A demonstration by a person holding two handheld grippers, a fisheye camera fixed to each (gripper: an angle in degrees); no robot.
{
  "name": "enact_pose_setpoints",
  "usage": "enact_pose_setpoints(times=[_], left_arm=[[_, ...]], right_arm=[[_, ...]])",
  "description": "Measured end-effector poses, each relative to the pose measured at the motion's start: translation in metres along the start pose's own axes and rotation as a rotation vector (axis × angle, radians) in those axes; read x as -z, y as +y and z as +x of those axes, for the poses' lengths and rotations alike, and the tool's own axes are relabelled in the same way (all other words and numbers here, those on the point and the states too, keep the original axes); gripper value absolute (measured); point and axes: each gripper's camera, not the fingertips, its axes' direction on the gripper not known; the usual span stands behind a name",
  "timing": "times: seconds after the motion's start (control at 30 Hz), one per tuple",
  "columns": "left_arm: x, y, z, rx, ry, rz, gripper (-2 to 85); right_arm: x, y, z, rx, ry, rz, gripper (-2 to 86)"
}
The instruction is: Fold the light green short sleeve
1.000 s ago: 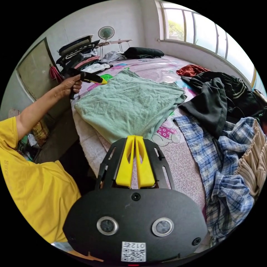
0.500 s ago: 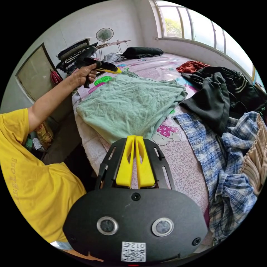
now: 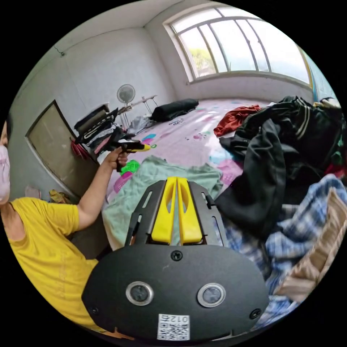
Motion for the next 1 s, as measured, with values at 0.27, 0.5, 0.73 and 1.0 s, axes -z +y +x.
enact_pose_setpoints(times=[0.27, 0.5, 0.73, 1.0], left_arm=[[-0.021, -0.022, -0.035, -0.148, 0.144, -0.015, 0.5], [-0.042, -0.025, -0.049, -0.156, 0.081, -0.146, 0.5], [-0.056, -0.032, -0.064, -0.089, -0.055, -0.202, 0.4], [-0.08, -0.042, -0.101, 0.006, -0.056, -0.238, 0.4]], right_arm=[[-0.201, -0.111, 0.063, 0.112, 0.211, -0.463, 0.6], [-0.215, -0.118, 0.147, -0.048, 0.093, -0.404, 0.6], [-0.12, -0.094, 0.21, -0.232, 0.045, -0.073, 0.6], [-0.158, -0.07, 0.264, -0.272, 0.131, -0.171, 0.5]])
